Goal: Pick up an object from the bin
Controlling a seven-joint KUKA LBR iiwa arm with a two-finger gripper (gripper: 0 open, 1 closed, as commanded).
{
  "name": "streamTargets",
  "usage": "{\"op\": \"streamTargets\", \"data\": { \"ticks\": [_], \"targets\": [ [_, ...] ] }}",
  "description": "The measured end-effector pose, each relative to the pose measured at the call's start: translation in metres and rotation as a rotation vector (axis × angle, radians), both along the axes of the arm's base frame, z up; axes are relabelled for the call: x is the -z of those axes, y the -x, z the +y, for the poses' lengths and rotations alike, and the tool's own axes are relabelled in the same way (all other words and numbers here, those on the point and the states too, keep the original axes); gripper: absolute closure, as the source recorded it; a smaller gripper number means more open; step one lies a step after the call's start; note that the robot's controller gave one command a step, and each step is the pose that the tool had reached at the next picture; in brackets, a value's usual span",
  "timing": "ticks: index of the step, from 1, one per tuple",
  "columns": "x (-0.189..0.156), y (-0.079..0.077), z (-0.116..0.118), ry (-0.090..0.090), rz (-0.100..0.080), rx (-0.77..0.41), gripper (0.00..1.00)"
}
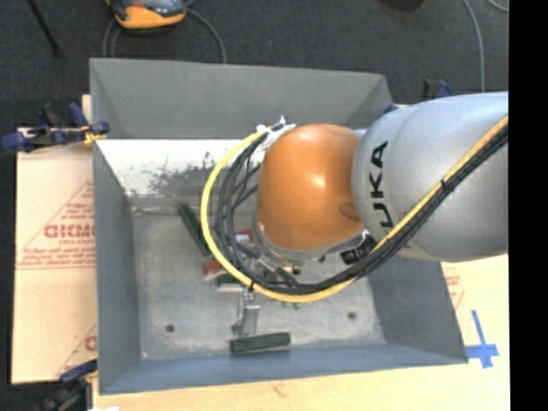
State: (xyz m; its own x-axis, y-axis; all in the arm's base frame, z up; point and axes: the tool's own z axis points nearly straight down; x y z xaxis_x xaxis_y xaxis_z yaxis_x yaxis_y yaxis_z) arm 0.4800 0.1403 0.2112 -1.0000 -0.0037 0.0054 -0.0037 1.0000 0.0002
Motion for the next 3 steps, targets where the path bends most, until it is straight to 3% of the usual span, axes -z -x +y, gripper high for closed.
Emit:
{"op": "streamTargets", "data": {
  "ticks": [1, 2, 3],
  "targets": [
    [-0.004, -0.002, -0.001, -0.001, -0.008, 0.003, 0.0],
    [0.04, -0.022, -0.031, -0.003, -0.017, -0.023, 0.0],
    [0.077, -0.045, -0.048, 0.001, -0.007, 0.076, 0.0]
  ]
}}
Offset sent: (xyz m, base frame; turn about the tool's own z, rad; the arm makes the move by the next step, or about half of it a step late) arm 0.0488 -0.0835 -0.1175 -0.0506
